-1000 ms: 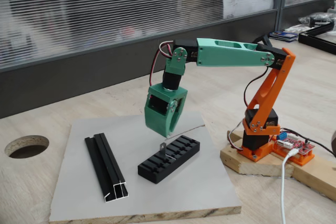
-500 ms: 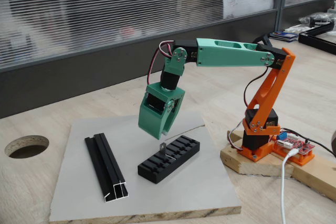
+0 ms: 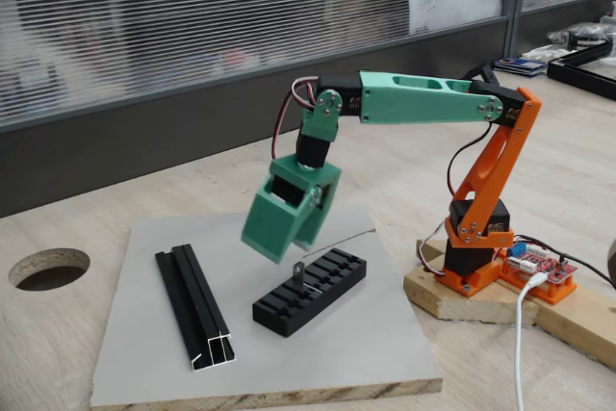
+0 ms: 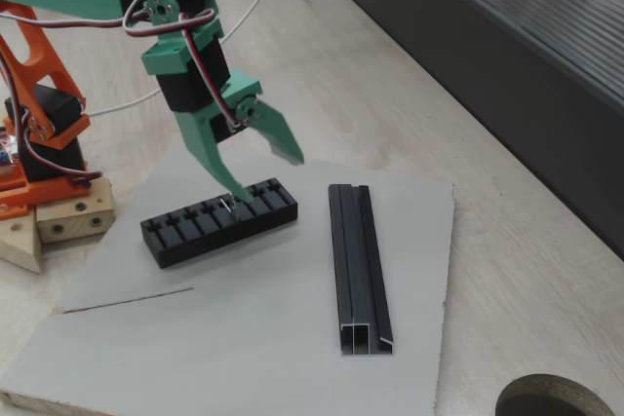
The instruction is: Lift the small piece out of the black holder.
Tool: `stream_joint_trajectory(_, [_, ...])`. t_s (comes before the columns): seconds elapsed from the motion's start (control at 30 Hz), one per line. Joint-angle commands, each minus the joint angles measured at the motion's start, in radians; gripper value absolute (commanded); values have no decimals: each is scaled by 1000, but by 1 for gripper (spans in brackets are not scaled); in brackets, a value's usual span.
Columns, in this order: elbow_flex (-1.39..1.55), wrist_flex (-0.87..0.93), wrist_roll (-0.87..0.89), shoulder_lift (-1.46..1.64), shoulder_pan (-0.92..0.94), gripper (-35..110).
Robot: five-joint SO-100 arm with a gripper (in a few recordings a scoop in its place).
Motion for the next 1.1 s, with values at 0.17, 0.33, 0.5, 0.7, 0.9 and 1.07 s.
stream_joint_trajectory(0.17, [66, -11, 5, 12, 55, 54])
stream_joint_trajectory(0.33, [66, -12, 0, 11, 55, 54])
stream_joint_trajectory(0.5, [55, -12, 3, -52, 44, 54])
stream_joint_trajectory(0.7, [54, -12, -2, -106, 43, 54])
stream_joint_trajectory(0.9, [51, -14, -3, -95, 41, 54])
stream_joint_trajectory(1.07, [51, -15, 2, -95, 41, 54])
